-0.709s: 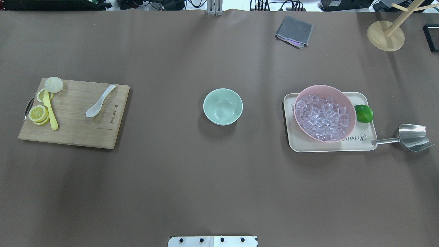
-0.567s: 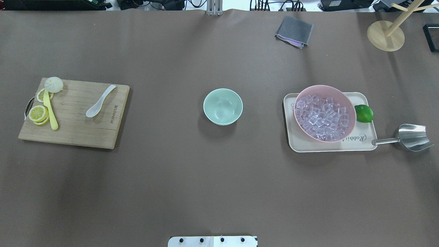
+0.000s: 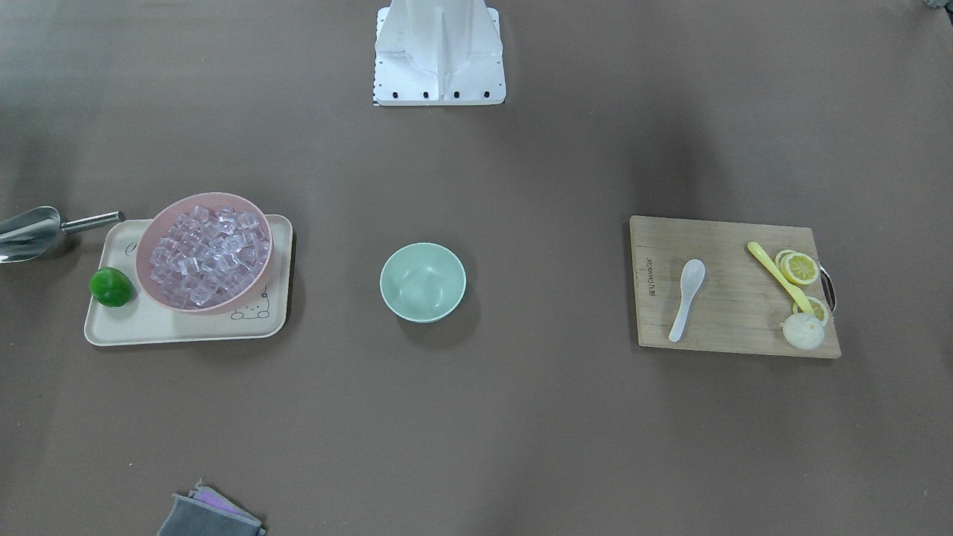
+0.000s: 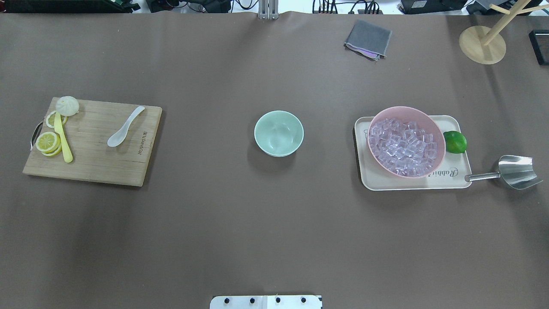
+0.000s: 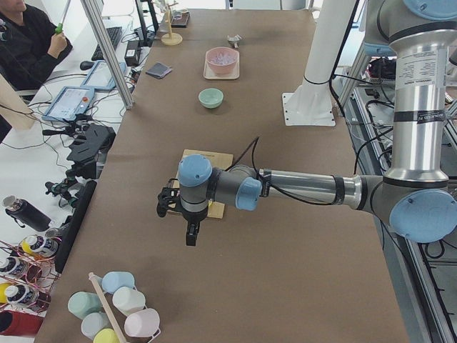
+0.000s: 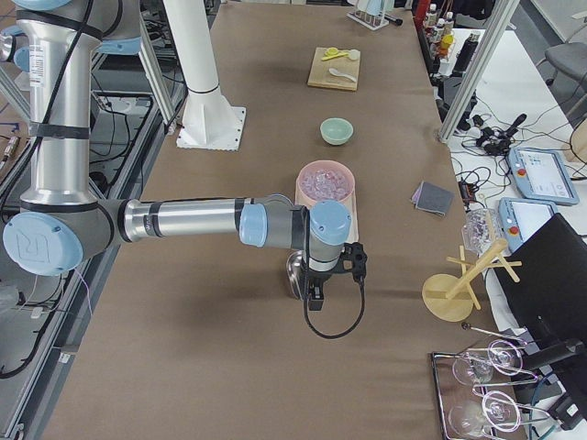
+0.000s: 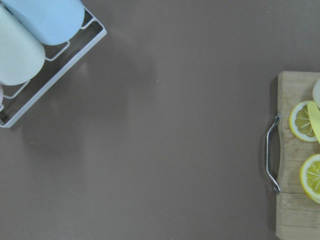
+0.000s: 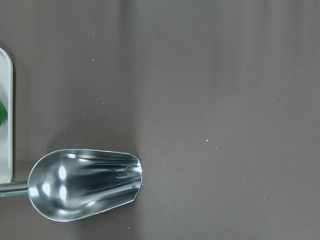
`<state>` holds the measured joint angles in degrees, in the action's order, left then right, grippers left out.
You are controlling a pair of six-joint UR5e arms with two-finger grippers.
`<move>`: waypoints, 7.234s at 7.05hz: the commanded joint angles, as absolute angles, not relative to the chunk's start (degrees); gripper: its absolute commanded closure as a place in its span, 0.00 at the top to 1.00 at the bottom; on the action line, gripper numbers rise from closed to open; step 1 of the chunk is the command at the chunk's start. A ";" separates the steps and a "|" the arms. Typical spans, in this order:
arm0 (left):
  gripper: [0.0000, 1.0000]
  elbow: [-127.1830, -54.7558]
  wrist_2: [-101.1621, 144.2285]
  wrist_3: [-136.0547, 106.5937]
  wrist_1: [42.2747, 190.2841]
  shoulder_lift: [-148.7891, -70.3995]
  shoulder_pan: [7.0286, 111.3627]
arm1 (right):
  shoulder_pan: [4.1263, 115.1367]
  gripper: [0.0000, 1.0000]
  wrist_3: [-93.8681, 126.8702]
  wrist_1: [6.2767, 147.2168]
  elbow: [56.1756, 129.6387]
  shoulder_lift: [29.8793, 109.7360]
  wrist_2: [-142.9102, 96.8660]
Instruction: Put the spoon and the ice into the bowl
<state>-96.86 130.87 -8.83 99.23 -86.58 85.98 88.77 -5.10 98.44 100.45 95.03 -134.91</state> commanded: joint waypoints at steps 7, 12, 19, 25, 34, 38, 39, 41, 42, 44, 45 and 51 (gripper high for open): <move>0.98 -98.09 131.04 -8.96 98.70 -85.69 86.05 | 88.68 1.00 -5.10 98.26 99.76 94.75 -135.00; 0.98 -97.82 131.04 -8.96 99.05 -85.78 86.04 | 88.68 1.00 -5.19 98.26 99.76 94.40 -134.83; 0.98 -100.11 132.37 -20.53 119.07 -100.06 69.24 | 84.74 1.00 -0.88 82.01 93.96 86.23 -140.71; 0.97 -88.60 113.41 -38.49 134.65 -105.64 48.36 | 78.76 1.00 16.23 71.72 92.81 82.98 -140.71; 0.44 -83.76 112.94 -38.41 134.65 -106.87 47.81 | 76.91 1.00 19.25 71.63 93.43 82.09 -140.62; 0.00 -84.28 113.46 -39.90 134.39 -106.70 47.90 | 75.15 1.00 23.37 71.63 94.39 80.86 -140.54; 0.00 -85.59 113.90 -39.90 134.21 -106.70 48.42 | 75.06 1.00 24.16 71.63 95.18 80.86 -140.54; 0.00 -88.41 125.18 -41.73 133.77 -106.79 54.28 | 74.45 1.00 27.32 71.63 96.50 79.73 -140.62; 0.00 -90.68 126.11 -51.23 133.94 -107.31 54.32 | 73.14 1.00 30.03 71.63 97.64 79.28 -140.36; 0.00 -90.79 124.99 -82.39 134.38 -118.07 51.53 | 67.97 1.00 37.05 71.81 102.10 78.49 -135.74; 0.00 -90.88 116.89 -87.05 134.47 -120.13 46.54 | 63.85 1.00 41.18 71.81 104.39 77.36 -132.14; 0.00 -86.13 100.64 -94.04 134.03 -127.88 36.75 | 52.03 0.97 74.02 81.40 104.68 71.64 -124.81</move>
